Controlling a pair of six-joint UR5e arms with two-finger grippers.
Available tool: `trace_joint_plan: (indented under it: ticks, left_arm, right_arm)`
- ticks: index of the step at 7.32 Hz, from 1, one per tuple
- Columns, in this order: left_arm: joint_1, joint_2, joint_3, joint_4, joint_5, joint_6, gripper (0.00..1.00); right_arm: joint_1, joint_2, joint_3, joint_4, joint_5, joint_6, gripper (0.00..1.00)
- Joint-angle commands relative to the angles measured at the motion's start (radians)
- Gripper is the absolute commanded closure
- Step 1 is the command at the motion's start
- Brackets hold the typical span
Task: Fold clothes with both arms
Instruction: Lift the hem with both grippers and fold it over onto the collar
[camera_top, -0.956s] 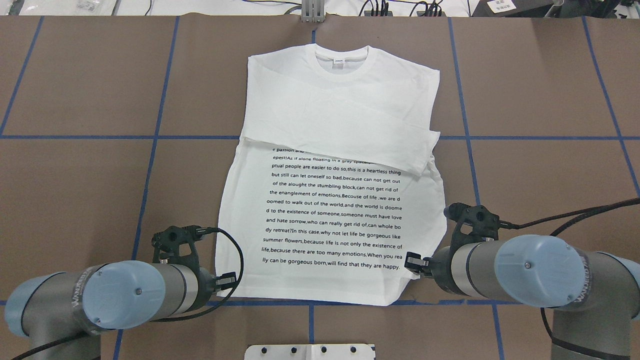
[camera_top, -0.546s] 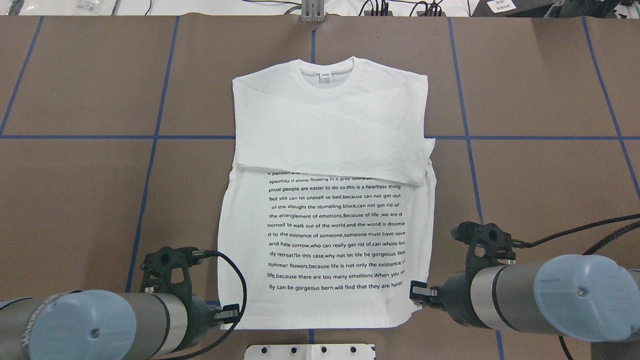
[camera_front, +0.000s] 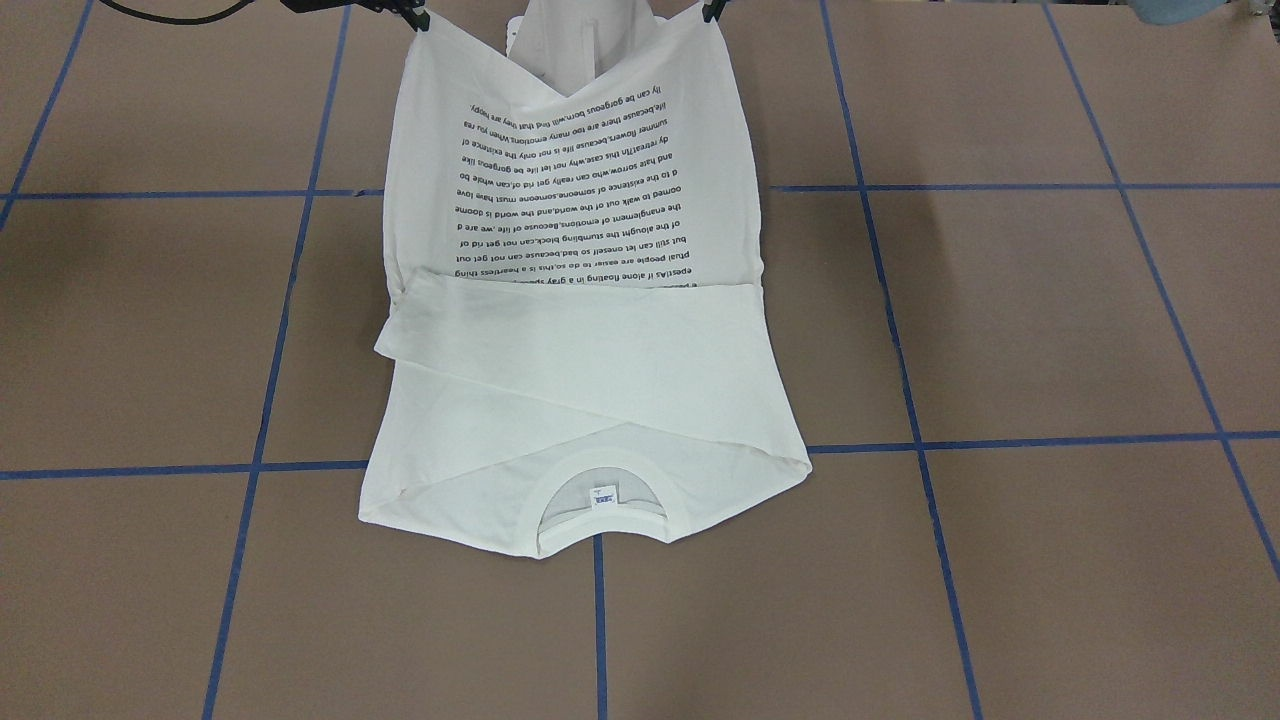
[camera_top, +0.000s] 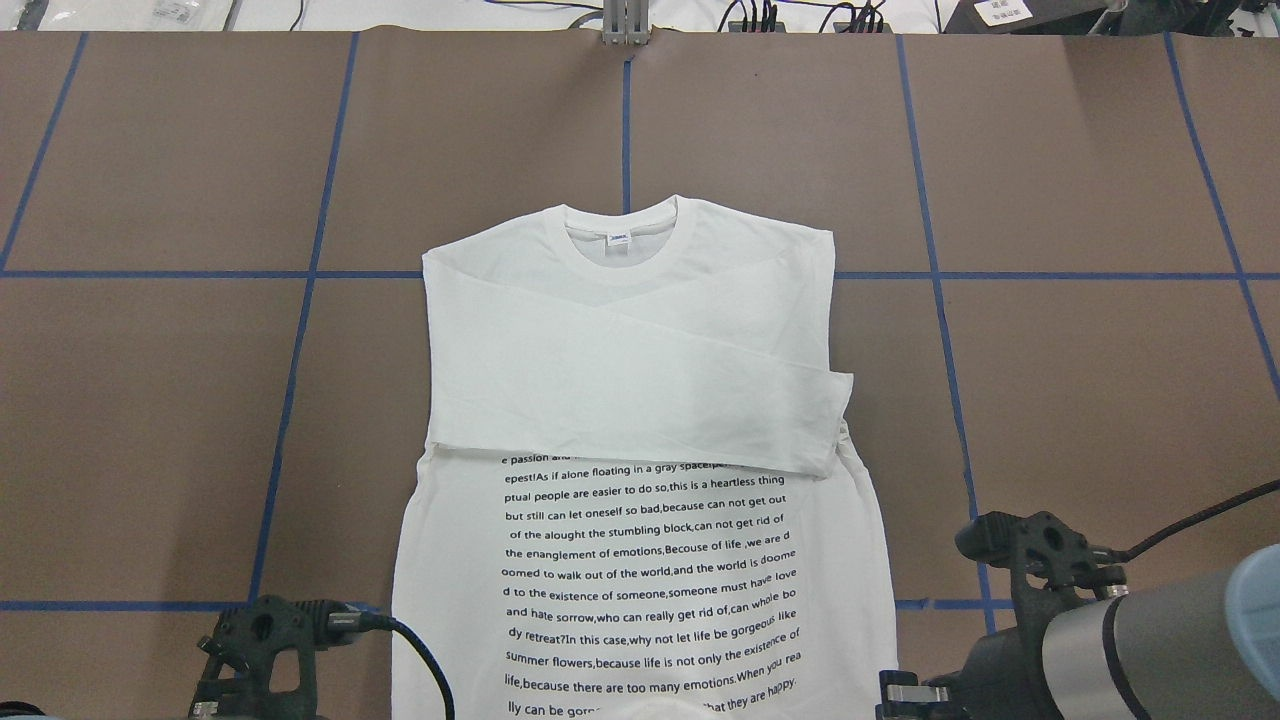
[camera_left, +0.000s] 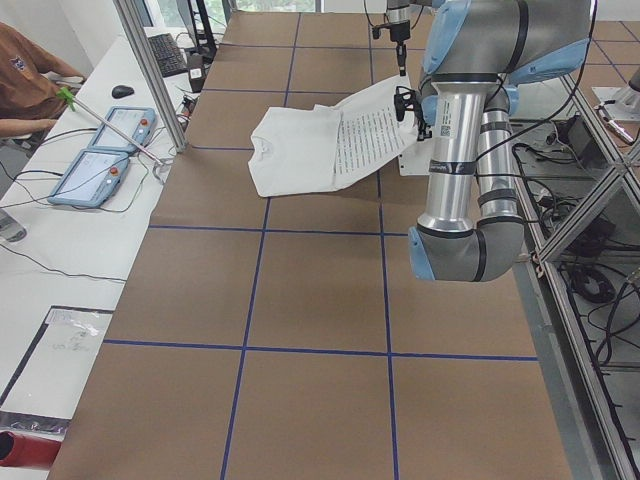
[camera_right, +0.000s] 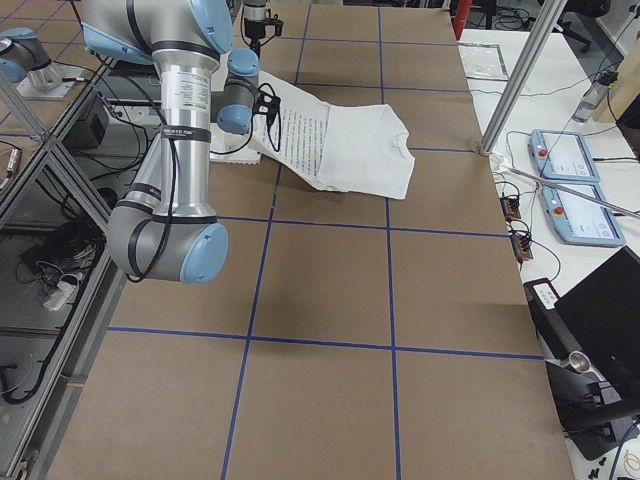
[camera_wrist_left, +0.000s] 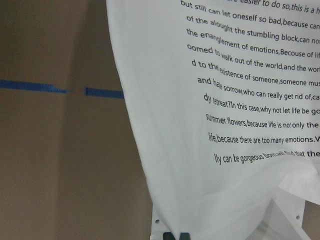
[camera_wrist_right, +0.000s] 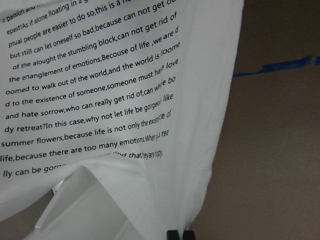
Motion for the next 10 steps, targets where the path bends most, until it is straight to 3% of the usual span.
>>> trace_joint_plan:
  ticks: [1,3,4,5,6,8,10]
  left_arm:
    - [0.008,0.002,-0.014,0.032,0.001,-0.003,1.0]
    - [-0.125,-0.018,-0.005,0.029,-0.006,0.047,1.0]
    - [-0.278,-0.051,0.011,0.029,-0.018,0.16,1.0]
    - [-0.445,-0.067,0.06,0.029,-0.135,0.287,1.0]
    - [-0.53,-0.068,0.099,0.024,-0.183,0.354,1.0]
    - [-0.581,-0.074,0.163,0.015,-0.185,0.412,1.0]
    - [-0.622,-0.122,0.252,-0.018,-0.185,0.414,1.0]
  right_arm:
    - [0.107,-0.025,0.029,0.0,0.099,-0.028,1.0]
    - [0.208,-0.014,-0.015,-0.002,0.116,-0.073,1.0]
    - [0.26,0.027,-0.06,-0.002,0.121,-0.12,1.0]
    - [0.338,0.088,-0.121,-0.002,0.159,-0.166,1.0]
    - [0.423,0.099,-0.159,-0.002,0.209,-0.185,1.0]
    - [0.602,0.161,-0.254,-0.002,0.295,-0.287,1.0]
    - [0.663,0.277,-0.397,-0.002,0.308,-0.298,1.0]
